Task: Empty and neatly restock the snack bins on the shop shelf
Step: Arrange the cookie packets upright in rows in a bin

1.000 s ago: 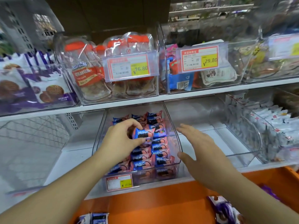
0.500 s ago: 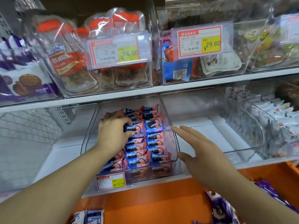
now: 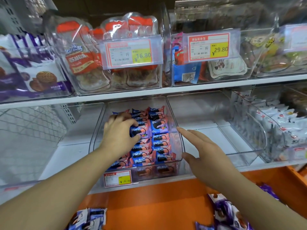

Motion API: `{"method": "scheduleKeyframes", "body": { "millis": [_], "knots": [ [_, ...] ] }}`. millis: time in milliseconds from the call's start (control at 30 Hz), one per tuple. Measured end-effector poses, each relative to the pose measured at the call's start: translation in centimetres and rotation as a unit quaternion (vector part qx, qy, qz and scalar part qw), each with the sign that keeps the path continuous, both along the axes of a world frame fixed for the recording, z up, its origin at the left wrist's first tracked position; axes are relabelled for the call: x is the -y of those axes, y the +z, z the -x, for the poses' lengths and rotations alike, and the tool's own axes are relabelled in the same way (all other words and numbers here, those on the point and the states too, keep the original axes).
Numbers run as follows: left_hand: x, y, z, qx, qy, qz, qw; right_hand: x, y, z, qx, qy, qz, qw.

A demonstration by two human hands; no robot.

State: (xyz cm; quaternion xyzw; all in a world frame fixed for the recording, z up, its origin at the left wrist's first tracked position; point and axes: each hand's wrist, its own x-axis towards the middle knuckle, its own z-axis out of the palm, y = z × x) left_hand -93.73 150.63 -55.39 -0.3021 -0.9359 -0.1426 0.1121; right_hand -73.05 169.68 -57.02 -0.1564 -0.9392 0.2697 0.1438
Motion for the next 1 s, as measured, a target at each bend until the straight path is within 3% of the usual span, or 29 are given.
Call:
{"method": "scheduleKeyframes", "body": {
  "millis": [233,500,767,1000],
  "knots": [
    [0.1,0.9,-1.1,0.025,-0.056,-0.053,0.997,0.7,0.6,-0.4,-0.005,-0.004,0.010,1.000],
    [-5.3,0.9,2.3,0.028,-0.095,-0.124,0.987,0.3,0.3,-0.3,-0.028,0.000,0.047,0.999],
    [-10.4,1.6,4.8,0.150,-0.059,-0.014,0.987,0.2,0.5,0.1,-0.034,-0.005,0.087,0.996],
    [-10.8,1.6,5.3,0.135,-0.051,-0.016,0.989,0.8,1.2,-0.1,-0.021,0.000,0.146,0.989]
  ]
}}
